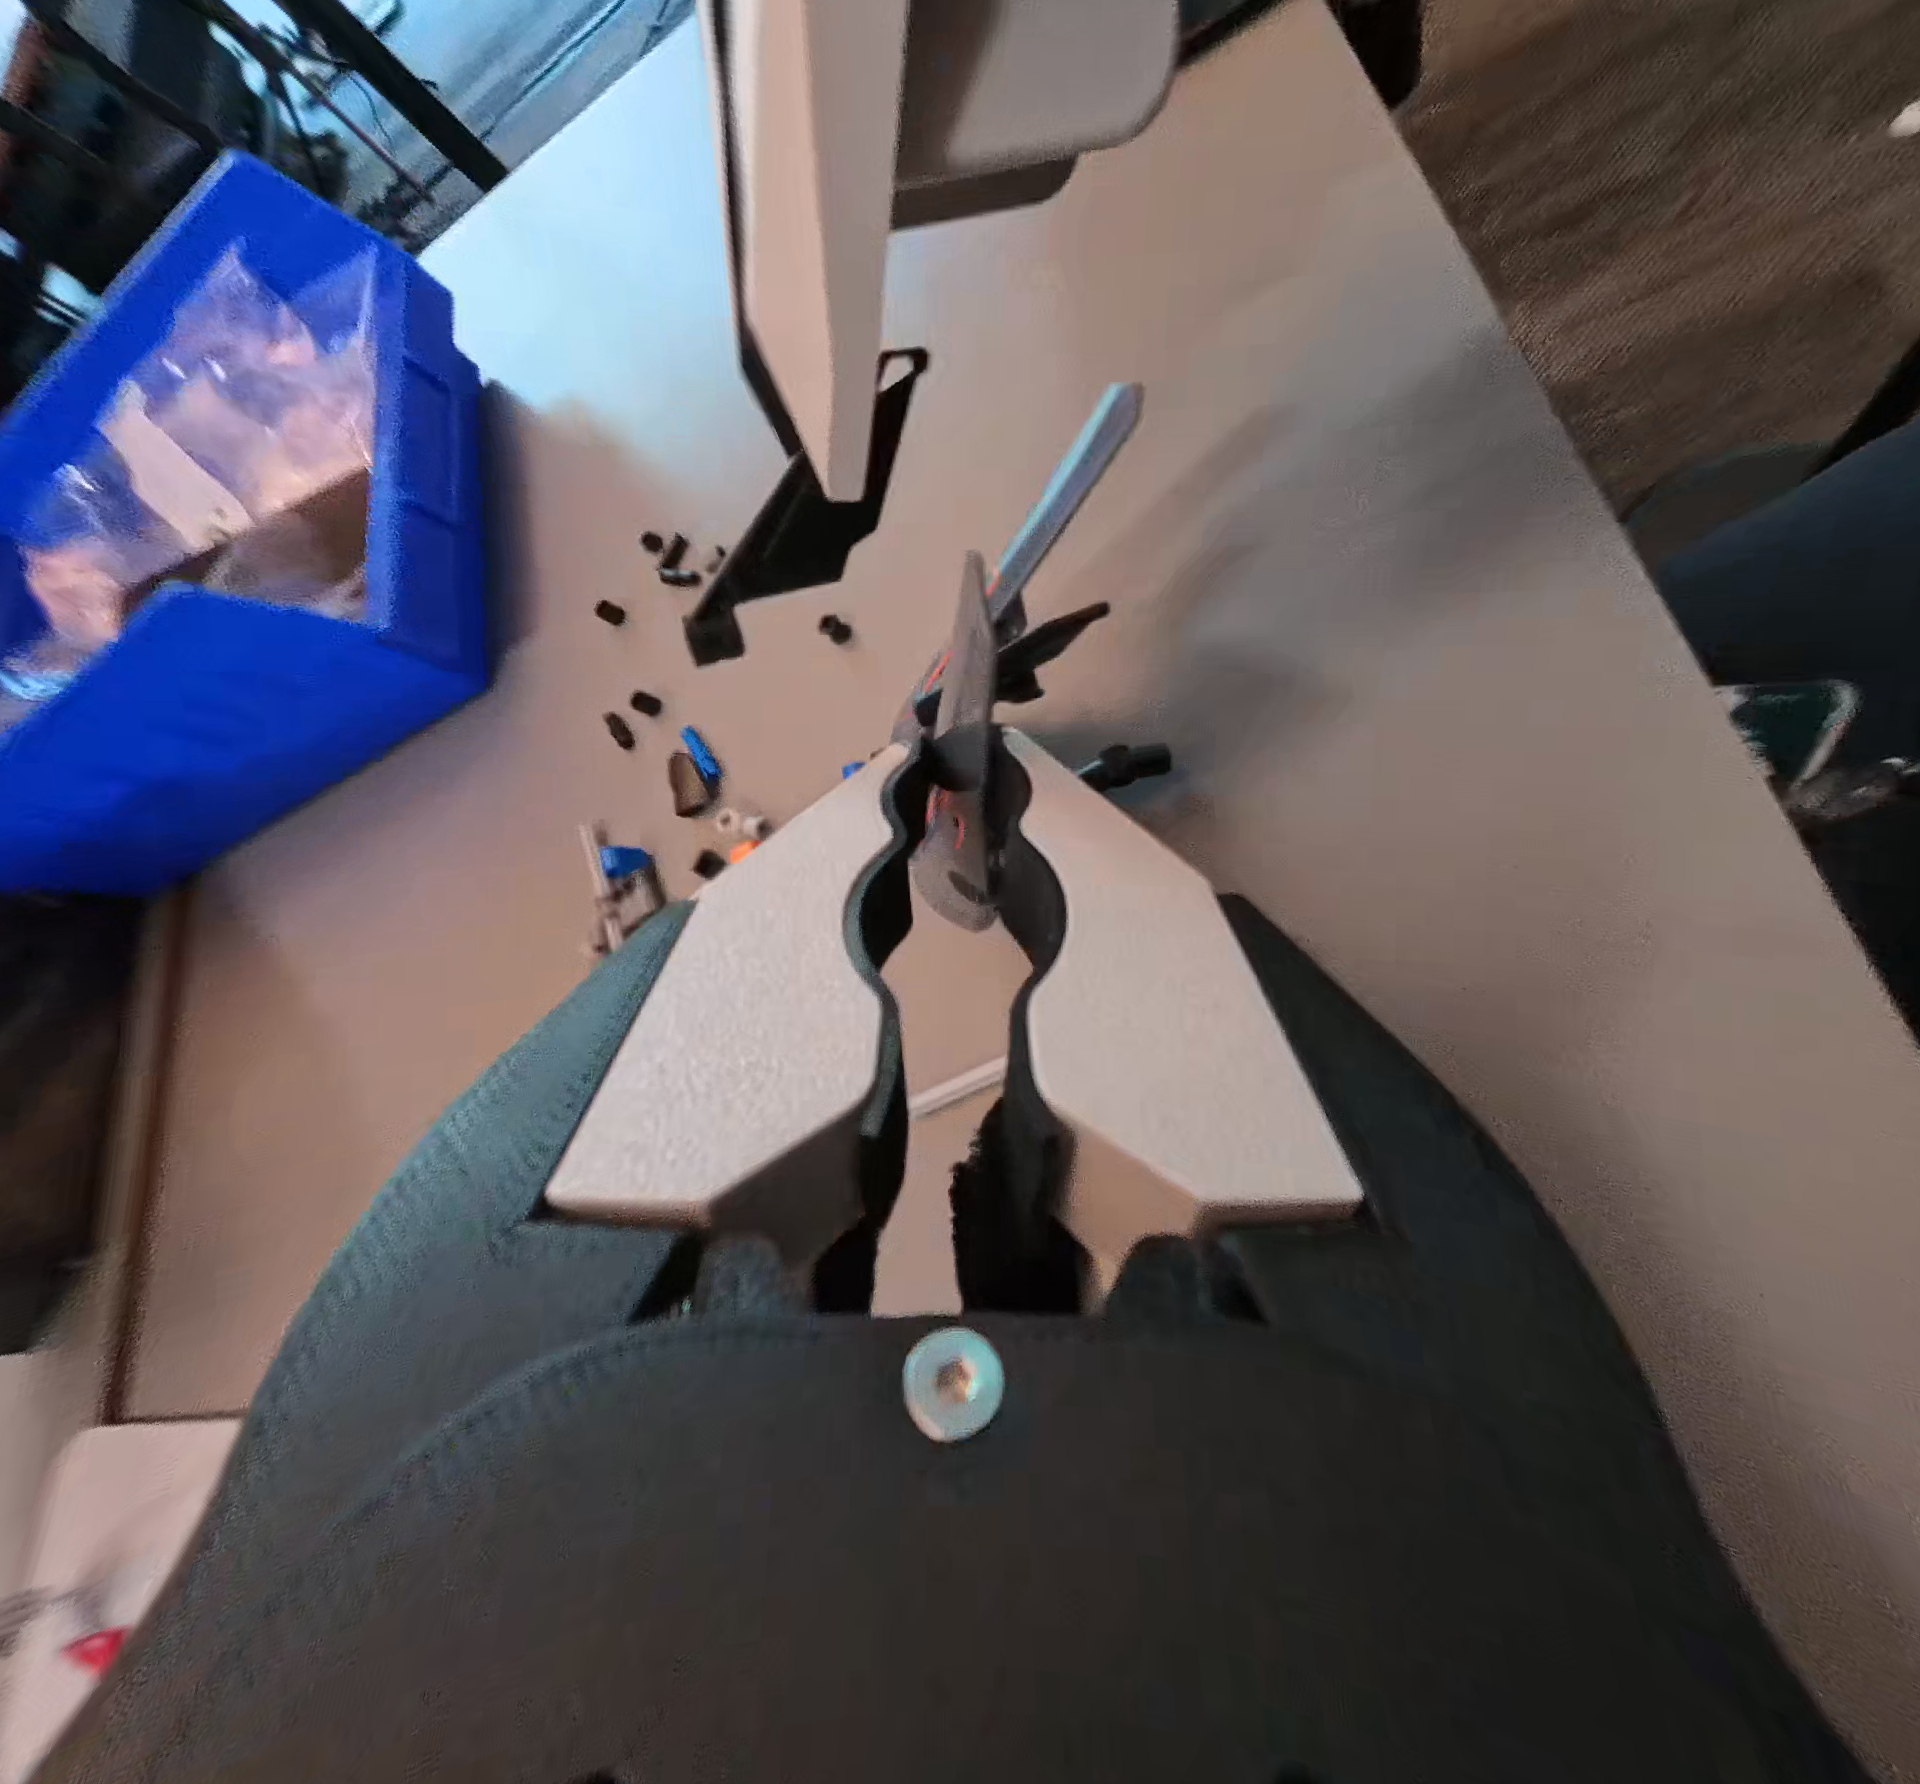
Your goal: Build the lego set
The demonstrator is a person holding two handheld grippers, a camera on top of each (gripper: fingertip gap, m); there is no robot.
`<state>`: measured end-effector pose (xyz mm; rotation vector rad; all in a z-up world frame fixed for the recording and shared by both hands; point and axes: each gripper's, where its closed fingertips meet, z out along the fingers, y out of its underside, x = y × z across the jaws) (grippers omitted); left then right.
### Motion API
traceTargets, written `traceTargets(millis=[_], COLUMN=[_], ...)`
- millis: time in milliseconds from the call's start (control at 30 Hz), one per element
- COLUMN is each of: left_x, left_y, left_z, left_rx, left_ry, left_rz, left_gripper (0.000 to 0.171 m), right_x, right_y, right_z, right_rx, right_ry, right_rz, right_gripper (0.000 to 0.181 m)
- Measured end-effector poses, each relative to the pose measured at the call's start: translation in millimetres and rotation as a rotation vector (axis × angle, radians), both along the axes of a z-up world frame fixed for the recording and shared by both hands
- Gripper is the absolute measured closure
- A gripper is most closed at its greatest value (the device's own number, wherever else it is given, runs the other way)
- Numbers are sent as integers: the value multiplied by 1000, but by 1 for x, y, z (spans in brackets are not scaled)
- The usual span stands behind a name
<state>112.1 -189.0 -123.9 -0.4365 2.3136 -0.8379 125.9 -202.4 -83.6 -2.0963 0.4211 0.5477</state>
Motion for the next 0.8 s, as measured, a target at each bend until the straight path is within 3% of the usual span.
traceTargets(millis=[167,433,800], left_x=[7,7,3], left_y=[-20,-58,-58], left_z=[-1,-12,-20], left_rx=[200,365,356], left_ry=[-127,-239,-237], left_rz=[-28,-123,-42], left_gripper=[164,166,155], right_x=[-2,-6,-12], right_y=[-16,-47,-56], right_z=[-3,-34,-50], right_rx=[6,30,98], right_ry=[-19,-14,52], right_rz=[-56,-189,-154], right_gripper=[181,181,181])
